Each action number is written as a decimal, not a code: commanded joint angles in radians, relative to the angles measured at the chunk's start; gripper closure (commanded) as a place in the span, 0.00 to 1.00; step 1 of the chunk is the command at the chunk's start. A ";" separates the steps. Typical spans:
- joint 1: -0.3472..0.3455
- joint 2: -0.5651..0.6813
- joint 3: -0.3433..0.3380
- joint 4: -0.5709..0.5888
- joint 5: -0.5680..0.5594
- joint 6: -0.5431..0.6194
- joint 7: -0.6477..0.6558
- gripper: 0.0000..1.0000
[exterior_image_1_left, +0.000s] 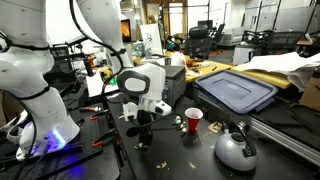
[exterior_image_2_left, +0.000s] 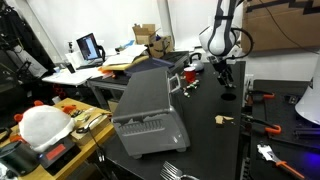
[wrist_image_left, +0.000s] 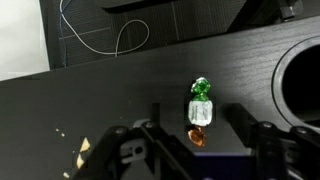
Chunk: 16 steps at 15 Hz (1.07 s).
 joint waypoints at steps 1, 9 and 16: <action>0.000 0.007 0.015 -0.003 0.039 0.017 -0.012 0.58; 0.053 -0.066 0.008 -0.022 0.025 -0.020 0.025 0.93; 0.171 -0.290 0.037 -0.011 -0.071 -0.195 0.115 0.93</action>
